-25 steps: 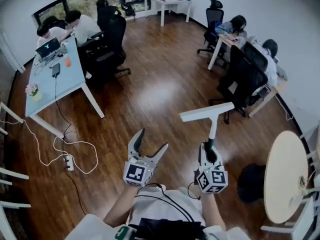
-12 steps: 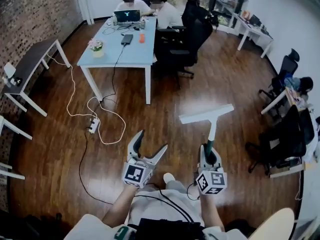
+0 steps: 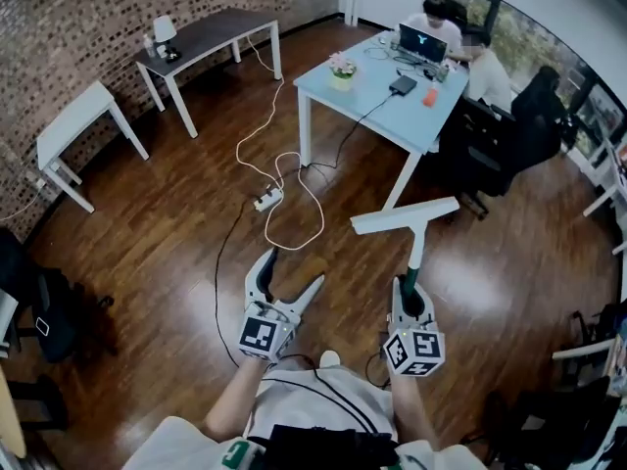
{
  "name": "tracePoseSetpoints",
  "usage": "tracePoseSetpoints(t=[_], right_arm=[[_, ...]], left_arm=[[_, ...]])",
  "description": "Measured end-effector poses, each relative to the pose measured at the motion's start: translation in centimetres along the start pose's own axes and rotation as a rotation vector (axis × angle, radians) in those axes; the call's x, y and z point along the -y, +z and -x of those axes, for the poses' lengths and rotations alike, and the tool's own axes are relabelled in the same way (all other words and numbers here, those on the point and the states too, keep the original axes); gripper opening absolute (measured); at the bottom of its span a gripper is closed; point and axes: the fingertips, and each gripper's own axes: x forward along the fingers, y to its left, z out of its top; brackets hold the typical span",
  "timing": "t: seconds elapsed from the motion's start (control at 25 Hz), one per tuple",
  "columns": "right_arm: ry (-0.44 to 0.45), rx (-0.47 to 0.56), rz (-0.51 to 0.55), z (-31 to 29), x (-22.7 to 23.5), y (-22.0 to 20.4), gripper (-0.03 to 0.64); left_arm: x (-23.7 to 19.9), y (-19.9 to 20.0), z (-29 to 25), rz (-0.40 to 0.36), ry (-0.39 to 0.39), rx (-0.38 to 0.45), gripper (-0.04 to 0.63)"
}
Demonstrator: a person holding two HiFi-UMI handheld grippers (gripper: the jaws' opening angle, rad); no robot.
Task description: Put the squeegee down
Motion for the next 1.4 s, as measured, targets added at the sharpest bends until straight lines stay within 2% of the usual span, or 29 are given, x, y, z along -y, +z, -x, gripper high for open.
tracePoseSetpoints(t=[0.12, 0.28, 0.64, 0.92, 1.12, 1.2, 1.4], right_arm=[[0.143, -0.031, 0.0, -3.0, -3.0, -0.8, 0.064], [0.298, -0.065, 0.012, -5.8, -7.3, -1.4, 0.064], [0.567, -0.151, 0.024, -12.7, -18.8, -4.5, 0.066], [0.694, -0.156, 0.077, -19.8, -29.2, -5.0, 0.066], [0.755, -0.146, 0.101, -26.7, -36.1, -3.9, 0.066], [0.78, -0.139, 0.104, -28.5, -39.4, -3.6, 0.066], [0.881, -0.153, 0.133, -31.3, -46.9, -3.8, 0.066]], left_arm=[[-3.9, -1.5, 3.3, -0.065, 0.159, -0.014, 0.397], [-7.2, -1.1, 7.1, -0.077, 0.326, -0.031, 0.397], [-13.6, -1.7, 15.5, -0.102, 0.587, -0.086, 0.397], [-23.3, -2.2, 18.4, -0.089, 0.701, -0.061, 0.397], [-31.8, 0.1, 18.6, -0.103, 0.768, 0.017, 0.397], [-34.6, 1.6, 19.4, -0.073, 0.794, 0.04, 0.397], [-41.2, 2.3, 22.5, -0.046, 0.871, -0.011, 0.397]])
